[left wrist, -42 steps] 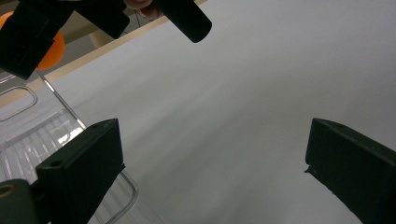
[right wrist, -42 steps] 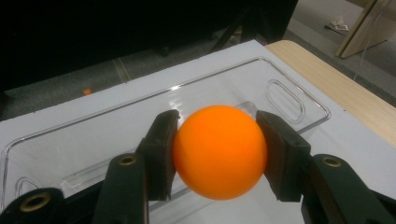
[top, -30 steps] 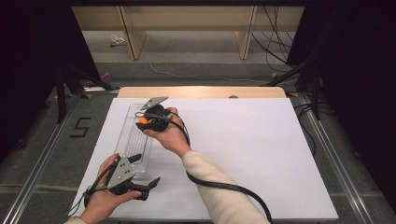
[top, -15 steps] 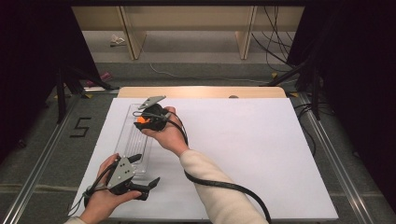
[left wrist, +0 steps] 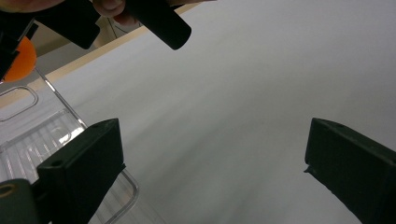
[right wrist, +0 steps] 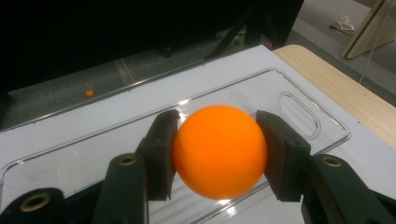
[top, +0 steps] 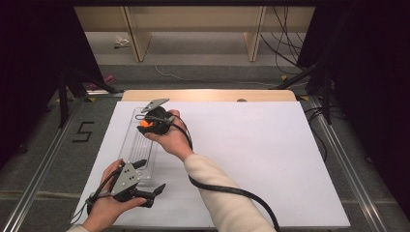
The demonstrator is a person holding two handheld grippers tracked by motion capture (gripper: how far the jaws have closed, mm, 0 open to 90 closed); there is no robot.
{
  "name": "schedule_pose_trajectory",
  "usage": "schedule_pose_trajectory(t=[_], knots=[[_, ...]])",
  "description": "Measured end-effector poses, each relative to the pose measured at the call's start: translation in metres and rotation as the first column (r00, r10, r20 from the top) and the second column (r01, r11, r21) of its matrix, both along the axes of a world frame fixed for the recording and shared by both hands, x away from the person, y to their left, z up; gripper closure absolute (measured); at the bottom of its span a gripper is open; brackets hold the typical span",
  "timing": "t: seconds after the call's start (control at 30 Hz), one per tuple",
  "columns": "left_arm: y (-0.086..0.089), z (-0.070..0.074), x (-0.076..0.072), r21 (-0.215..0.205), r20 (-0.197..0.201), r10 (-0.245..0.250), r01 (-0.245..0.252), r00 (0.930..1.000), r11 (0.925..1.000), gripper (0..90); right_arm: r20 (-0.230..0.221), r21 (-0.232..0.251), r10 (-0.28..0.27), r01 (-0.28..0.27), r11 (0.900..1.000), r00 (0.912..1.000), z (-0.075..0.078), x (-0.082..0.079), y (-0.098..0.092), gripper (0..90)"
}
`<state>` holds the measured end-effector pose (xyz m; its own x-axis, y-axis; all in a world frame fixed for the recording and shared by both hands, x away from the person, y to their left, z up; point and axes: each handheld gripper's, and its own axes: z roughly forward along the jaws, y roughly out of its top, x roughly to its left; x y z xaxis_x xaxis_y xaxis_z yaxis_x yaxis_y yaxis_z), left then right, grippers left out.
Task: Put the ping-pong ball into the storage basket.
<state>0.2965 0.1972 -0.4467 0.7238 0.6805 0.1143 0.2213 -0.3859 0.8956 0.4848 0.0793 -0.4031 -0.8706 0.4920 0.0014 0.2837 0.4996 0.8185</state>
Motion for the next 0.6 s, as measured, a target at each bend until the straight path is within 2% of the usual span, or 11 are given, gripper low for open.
schedule_pose_trajectory(t=[0.6], knots=[[-0.0001, -0.0001, -0.0002, 0.001, 0.001, 0.000, 0.000, 1.0000, 1.0000, 4.1, -0.002, -0.011, 0.002, -0.002, 1.000, 1.0000, -0.0014, 0.0037, 0.0066, 51.5]])
